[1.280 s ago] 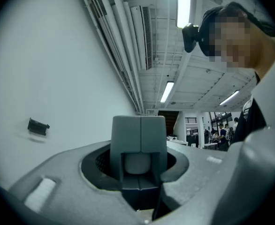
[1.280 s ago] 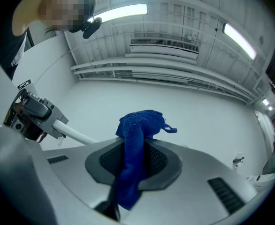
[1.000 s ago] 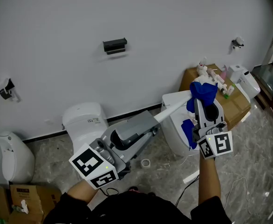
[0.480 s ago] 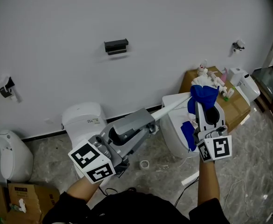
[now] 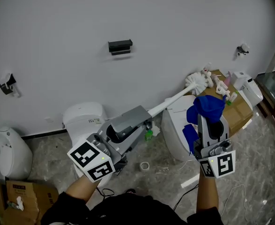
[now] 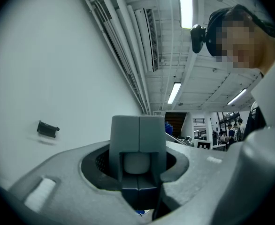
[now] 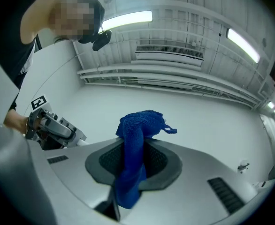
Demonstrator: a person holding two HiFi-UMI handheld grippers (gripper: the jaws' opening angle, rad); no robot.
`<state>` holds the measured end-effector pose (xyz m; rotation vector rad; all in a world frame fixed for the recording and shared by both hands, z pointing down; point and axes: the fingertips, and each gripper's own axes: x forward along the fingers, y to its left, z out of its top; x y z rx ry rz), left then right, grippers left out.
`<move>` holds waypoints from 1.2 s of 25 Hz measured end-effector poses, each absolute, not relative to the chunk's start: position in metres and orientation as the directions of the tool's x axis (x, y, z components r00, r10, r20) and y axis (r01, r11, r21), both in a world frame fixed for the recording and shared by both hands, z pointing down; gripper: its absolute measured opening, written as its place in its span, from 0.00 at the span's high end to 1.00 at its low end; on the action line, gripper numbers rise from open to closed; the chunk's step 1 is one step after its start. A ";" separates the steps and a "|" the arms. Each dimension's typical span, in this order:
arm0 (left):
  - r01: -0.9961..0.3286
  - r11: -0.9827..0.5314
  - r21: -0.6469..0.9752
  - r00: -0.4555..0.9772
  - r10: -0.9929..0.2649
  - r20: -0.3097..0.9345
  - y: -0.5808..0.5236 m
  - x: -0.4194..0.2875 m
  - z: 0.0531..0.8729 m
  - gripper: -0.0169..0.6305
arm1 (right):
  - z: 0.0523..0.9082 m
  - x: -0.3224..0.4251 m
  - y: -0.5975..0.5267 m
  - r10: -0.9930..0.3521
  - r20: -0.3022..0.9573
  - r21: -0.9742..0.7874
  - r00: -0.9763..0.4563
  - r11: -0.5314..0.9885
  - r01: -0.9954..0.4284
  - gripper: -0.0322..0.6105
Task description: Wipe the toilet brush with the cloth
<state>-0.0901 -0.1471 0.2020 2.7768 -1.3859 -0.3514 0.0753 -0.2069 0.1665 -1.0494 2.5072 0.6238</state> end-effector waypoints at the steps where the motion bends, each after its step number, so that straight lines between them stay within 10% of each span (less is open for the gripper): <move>1: -0.784 -0.609 0.119 0.584 -0.789 -0.193 -0.147 -0.089 0.202 0.72 | 0.166 0.073 -0.202 -0.566 -0.481 0.259 -0.670 0.638 -0.725 0.82; 30: -0.684 -0.708 0.174 0.672 -0.705 -0.228 -0.137 -0.061 0.189 0.72 | 0.179 -0.005 -0.143 -0.326 -0.512 0.305 -0.795 0.796 -0.522 0.82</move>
